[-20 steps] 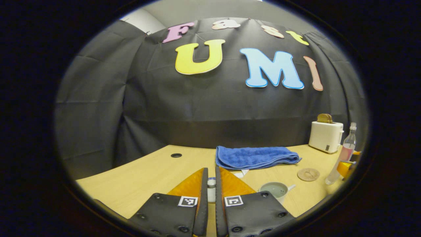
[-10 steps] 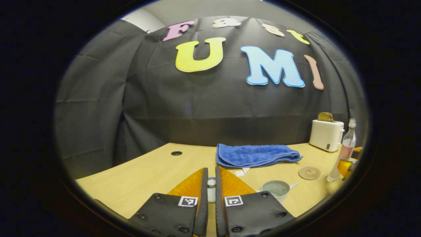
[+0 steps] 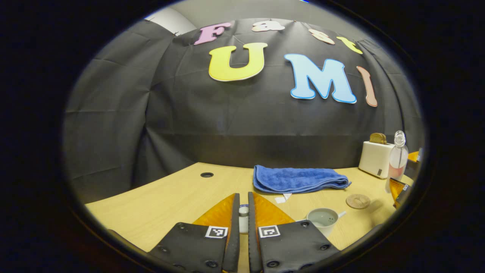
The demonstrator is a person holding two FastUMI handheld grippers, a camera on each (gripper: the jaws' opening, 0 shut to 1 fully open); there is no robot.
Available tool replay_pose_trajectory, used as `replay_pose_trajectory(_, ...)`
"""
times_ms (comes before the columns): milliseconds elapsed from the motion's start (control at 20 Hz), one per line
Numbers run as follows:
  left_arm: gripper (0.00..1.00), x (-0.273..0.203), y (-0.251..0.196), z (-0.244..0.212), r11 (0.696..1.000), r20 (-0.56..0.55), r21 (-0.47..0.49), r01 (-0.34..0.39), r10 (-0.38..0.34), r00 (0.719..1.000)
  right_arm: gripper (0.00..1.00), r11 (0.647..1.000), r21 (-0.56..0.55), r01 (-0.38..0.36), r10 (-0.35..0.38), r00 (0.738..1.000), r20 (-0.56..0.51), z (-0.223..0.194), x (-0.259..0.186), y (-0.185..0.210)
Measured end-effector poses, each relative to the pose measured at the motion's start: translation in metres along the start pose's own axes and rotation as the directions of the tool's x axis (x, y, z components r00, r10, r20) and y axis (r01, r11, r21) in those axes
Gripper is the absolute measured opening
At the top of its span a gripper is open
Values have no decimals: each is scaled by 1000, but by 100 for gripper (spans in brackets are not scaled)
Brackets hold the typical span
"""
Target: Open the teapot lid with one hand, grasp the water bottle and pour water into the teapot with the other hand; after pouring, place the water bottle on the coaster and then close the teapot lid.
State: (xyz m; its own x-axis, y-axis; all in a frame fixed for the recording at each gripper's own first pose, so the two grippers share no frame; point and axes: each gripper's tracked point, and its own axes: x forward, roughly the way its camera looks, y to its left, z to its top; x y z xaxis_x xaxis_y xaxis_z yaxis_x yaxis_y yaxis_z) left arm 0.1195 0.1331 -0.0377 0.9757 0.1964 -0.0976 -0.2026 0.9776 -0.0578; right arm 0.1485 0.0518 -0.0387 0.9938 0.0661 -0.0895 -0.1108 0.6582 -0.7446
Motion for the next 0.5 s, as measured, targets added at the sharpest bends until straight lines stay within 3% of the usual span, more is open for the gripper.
replay_pose_trajectory(300, 16, 1, 4, -2, 1000, -8, -12, -8, 8, 1000, 75, 963, -267, 29, -18, 999, 41, 12, 16, 2)
replay_pose_trajectory(500, 16, 1, 4, -4, 1000, -17, -16, -8, 8, 1000, 75, 929, -369, 25, 1, 998, 70, 16, 17, 12)
